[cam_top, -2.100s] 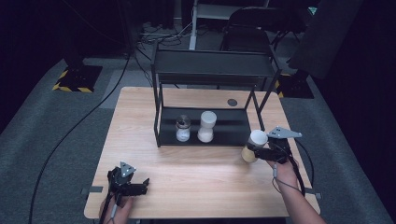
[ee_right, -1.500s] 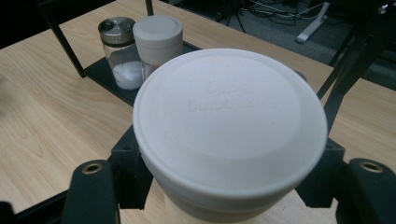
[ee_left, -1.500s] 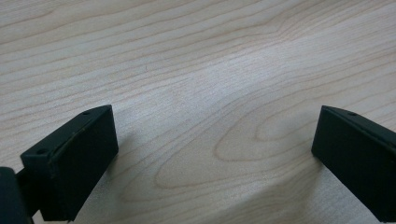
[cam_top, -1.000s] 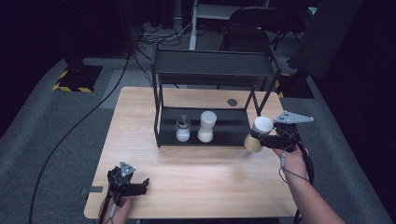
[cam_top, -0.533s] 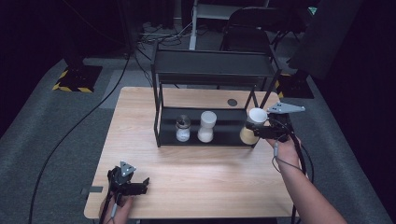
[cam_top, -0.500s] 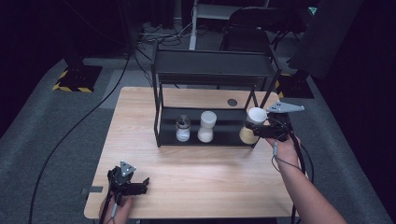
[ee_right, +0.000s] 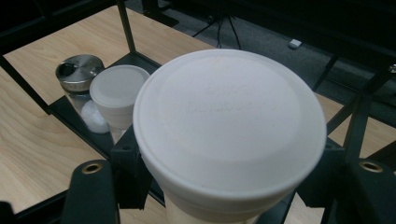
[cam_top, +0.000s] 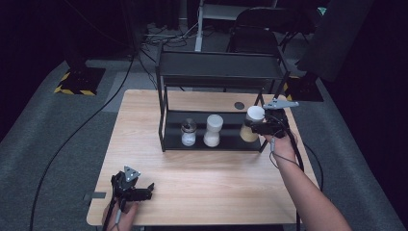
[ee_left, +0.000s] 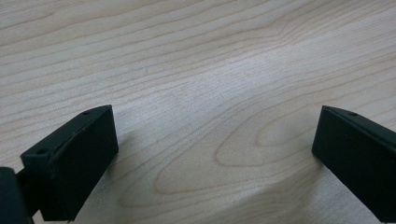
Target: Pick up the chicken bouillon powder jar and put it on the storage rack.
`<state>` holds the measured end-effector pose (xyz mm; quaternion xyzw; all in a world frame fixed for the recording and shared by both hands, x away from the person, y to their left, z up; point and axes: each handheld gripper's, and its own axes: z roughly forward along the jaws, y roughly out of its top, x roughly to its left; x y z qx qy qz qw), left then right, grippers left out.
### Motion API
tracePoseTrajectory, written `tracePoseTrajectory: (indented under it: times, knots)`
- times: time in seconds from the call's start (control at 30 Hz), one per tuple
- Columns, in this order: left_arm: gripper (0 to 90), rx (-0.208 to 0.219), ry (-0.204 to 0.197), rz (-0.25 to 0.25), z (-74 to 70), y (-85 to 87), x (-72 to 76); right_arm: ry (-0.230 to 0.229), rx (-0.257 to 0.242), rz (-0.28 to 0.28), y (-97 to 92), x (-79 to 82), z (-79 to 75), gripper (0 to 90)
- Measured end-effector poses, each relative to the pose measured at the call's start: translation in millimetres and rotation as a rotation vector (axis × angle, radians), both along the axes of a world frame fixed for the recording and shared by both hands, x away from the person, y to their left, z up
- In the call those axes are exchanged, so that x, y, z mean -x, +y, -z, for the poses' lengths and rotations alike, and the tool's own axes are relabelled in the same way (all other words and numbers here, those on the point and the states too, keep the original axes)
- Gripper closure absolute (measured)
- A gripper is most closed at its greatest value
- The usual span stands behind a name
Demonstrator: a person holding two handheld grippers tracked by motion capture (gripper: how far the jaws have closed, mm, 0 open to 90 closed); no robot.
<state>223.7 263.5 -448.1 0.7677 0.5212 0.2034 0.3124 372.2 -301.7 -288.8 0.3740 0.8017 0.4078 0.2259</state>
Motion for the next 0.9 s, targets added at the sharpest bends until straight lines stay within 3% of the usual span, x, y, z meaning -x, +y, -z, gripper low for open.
tracePoseTrajectory:
  times: [0.47,0.9]
  knots:
    - [0.3,-0.002,0.001,0.014,-0.3,0.8,-0.6,0.035,0.025,0.018,14.8,-23.5,21.1,33.9]
    - [0.3,-0.002,0.001,0.014,-0.3,0.8,-0.6,0.071,0.030,0.015,24.0,-34.8,41.9,33.9]
